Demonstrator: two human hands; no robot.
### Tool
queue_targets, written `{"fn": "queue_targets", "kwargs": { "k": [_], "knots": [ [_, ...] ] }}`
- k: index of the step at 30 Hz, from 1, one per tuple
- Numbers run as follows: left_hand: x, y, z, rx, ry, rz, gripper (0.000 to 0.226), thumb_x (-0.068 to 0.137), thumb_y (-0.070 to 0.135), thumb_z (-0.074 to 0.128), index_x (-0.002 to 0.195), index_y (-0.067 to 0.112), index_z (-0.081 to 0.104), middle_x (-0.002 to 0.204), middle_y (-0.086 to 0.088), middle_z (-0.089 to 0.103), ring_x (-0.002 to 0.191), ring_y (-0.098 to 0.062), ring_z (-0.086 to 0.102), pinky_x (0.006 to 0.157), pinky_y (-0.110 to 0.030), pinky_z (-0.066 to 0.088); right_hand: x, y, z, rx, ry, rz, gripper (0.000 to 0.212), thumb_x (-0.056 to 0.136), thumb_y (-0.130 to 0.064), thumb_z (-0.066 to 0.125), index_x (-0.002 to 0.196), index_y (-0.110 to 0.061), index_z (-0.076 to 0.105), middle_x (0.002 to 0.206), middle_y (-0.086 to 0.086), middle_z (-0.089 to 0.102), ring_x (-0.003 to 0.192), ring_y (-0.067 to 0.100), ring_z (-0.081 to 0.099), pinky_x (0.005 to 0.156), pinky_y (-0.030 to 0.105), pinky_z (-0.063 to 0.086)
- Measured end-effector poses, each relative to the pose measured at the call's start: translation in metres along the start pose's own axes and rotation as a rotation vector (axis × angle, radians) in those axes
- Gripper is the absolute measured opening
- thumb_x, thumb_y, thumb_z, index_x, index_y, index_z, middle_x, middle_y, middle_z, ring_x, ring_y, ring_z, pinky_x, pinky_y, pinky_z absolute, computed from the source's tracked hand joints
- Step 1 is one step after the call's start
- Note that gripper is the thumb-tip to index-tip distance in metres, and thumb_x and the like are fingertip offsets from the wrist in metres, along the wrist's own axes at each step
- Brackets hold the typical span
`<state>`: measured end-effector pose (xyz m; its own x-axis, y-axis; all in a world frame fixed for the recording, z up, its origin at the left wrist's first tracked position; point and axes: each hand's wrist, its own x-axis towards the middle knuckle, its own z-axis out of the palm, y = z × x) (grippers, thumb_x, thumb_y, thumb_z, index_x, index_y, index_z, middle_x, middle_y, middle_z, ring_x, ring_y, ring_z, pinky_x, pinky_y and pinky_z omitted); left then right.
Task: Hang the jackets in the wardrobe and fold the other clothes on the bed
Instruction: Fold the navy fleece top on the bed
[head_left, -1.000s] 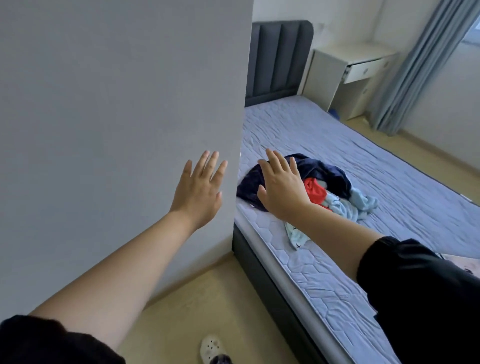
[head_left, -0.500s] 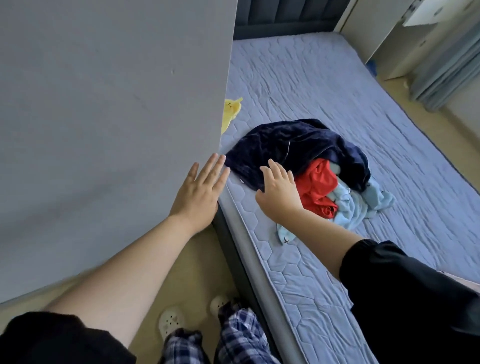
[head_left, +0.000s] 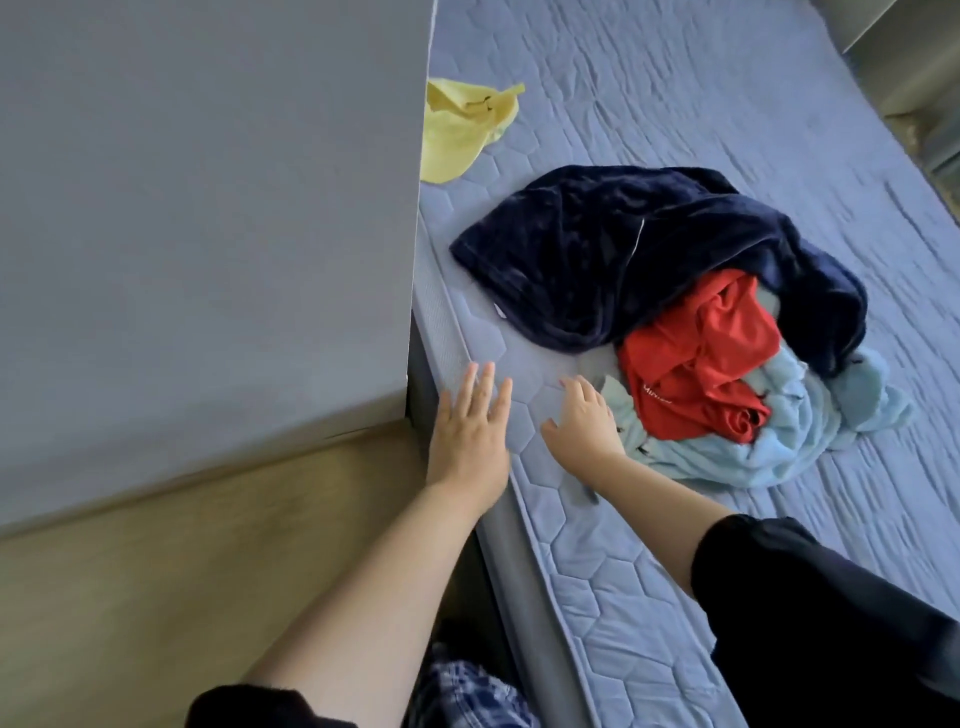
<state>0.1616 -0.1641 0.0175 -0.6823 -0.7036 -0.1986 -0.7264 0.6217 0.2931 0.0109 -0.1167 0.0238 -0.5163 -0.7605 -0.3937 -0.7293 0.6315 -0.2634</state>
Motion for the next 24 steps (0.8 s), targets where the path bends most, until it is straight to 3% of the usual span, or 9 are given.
{"fn": "queue_targets", "kwargs": {
  "k": [4, 9, 11, 14, 16, 18, 22, 24],
  "knots": [
    [0.030, 0.006, 0.072, -0.049, -0.100, -0.040, 0.073, 0.094, 0.013, 0.041, 0.152, 0.016, -0.003, 0.159, -0.007, -0.016, 0.145, -0.028, -0.017, 0.117, -0.048, 0.001, 0.046, 0.025, 0.045, 0.006, 0.023, -0.009, 0.076, 0.089, -0.017, 0.052, 0.151, -0.009, 0.010, 0.158, 0.010, 0.011, 0.144, 0.030, 0.014, 0.115, 0.039, 0.021],
    [0.060, 0.006, 0.151, -0.106, -0.131, -0.113, 0.063, 0.101, 0.035, 0.032, 0.153, 0.018, 0.000, 0.161, -0.003, -0.008, 0.147, -0.024, -0.012, 0.118, -0.045, 0.004, 0.097, 0.051, 0.072, -0.030, 0.175, -0.060, 0.077, 0.083, -0.006, 0.045, 0.151, -0.021, 0.013, 0.160, -0.009, 0.002, 0.136, 0.029, 0.025, 0.091, 0.041, 0.046],
    [0.064, 0.002, 0.177, -0.066, -0.074, -0.110, 0.064, 0.100, 0.040, 0.033, 0.153, 0.018, 0.002, 0.161, -0.003, -0.005, 0.147, -0.024, -0.011, 0.118, -0.045, 0.003, 0.117, 0.061, 0.074, -0.127, 0.253, -0.110, 0.081, 0.080, -0.002, 0.049, 0.151, -0.022, 0.014, 0.160, -0.008, 0.002, 0.130, 0.030, 0.030, 0.086, 0.040, 0.047],
    [0.067, -0.001, 0.203, -0.011, 0.058, -0.094, 0.065, 0.099, 0.041, 0.035, 0.153, 0.018, 0.007, 0.161, -0.004, -0.001, 0.147, -0.026, -0.007, 0.117, -0.046, 0.002, 0.144, 0.072, 0.070, -0.265, 0.299, -0.133, 0.086, 0.082, -0.001, 0.050, 0.152, -0.023, 0.007, 0.155, 0.002, 0.022, 0.123, 0.032, 0.038, 0.089, 0.039, 0.043],
    [0.067, 0.001, 0.209, 0.006, 0.108, -0.106, 0.065, 0.099, 0.041, 0.034, 0.153, 0.019, 0.006, 0.161, -0.004, -0.001, 0.147, -0.026, -0.008, 0.117, -0.047, -0.001, 0.157, 0.075, 0.065, -0.338, 0.293, -0.101, 0.083, 0.085, -0.002, 0.050, 0.152, -0.021, 0.004, 0.135, 0.010, 0.046, 0.114, 0.033, 0.046, 0.087, 0.039, 0.041],
    [0.061, 0.006, 0.208, -0.030, 0.102, -0.138, 0.062, 0.100, 0.038, 0.032, 0.153, 0.020, 0.006, 0.161, -0.003, -0.002, 0.147, -0.025, -0.008, 0.117, -0.047, -0.001, 0.160, 0.074, 0.059, -0.344, 0.284, -0.057, 0.074, 0.086, 0.000, 0.048, 0.151, -0.018, 0.017, 0.126, 0.013, 0.054, 0.111, 0.034, 0.052, 0.084, 0.036, 0.042],
    [0.044, 0.008, 0.196, -0.151, 0.003, -0.193, 0.060, 0.101, 0.034, 0.031, 0.153, 0.021, 0.004, 0.161, 0.004, -0.006, 0.147, -0.016, -0.008, 0.118, -0.046, 0.005, 0.138, 0.079, 0.057, -0.226, 0.145, -0.076, 0.054, 0.087, -0.008, 0.048, 0.140, -0.018, 0.043, 0.135, 0.010, 0.053, 0.121, 0.034, 0.051, 0.090, 0.033, 0.043],
    [0.034, 0.011, 0.189, -0.207, -0.114, -0.236, 0.062, 0.101, 0.033, 0.033, 0.153, 0.020, 0.002, 0.160, 0.007, -0.010, 0.147, -0.013, -0.009, 0.117, -0.047, 0.009, 0.117, 0.091, 0.060, -0.284, 0.106, -0.113, 0.043, 0.086, -0.014, 0.050, 0.129, -0.017, 0.054, 0.126, 0.009, 0.058, 0.115, 0.033, 0.055, 0.080, 0.031, 0.042]
  ]
}}
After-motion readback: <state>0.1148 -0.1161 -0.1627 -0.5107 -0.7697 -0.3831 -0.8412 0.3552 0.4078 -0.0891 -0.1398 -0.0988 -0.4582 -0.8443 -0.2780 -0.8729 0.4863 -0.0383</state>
